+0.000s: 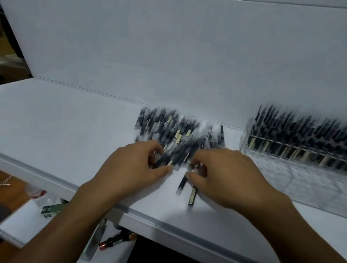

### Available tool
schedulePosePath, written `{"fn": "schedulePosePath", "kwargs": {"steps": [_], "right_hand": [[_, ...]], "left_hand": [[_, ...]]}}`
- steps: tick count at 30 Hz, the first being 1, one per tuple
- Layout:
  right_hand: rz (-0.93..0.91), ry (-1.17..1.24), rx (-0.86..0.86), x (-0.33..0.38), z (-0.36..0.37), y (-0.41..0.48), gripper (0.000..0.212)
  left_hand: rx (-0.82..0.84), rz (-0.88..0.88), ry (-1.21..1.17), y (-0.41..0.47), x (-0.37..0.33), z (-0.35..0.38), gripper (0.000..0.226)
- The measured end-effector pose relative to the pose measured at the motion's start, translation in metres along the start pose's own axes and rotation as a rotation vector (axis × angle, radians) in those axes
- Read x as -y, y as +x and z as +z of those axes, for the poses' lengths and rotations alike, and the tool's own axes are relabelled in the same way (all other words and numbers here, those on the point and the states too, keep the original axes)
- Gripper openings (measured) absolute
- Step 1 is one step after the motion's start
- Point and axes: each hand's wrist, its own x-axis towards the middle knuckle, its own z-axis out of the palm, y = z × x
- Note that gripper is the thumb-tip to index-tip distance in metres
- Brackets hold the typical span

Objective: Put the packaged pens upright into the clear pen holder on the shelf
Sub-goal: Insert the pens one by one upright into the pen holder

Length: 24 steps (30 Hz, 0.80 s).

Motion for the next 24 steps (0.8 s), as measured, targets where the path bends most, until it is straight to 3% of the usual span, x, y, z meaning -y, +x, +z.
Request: {"fn": "schedulePosePath", "kwargs": {"steps": [3,6,9,14,19,24], "right_hand": [[0.044,-0.031,0.046,0.004,0.008,-0.009,0.029],[0.079,0.003,0.03,0.007,0.012,-0.012,0.022],[0.133,0.075,0.004,0.007,0.016,-0.013,0.009],[0.179,0.26,-0.02,0.001,0.015,-0.011,0.008],[0.236,0.425,-0.087,-0.001,0.017,-0.015,0.01],[0.296,0.56,-0.175,-0.007,0.013,-0.021,0.011]], "left_hand": [[0.038,-0.011,0.071,0.003,-0.005,0.002,0.043],[0.068,-0.005,0.115,0.007,-0.01,0.004,0.043],[0.092,-0.012,0.14,0.01,-0.017,0.003,0.036],[0.167,-0.017,0.204,0.028,-0.025,0.004,0.019],[0.251,-0.07,0.155,0.038,-0.035,-0.003,0.03],[0.228,-0.077,0.071,0.038,-0.037,-0.005,0.018]]}}
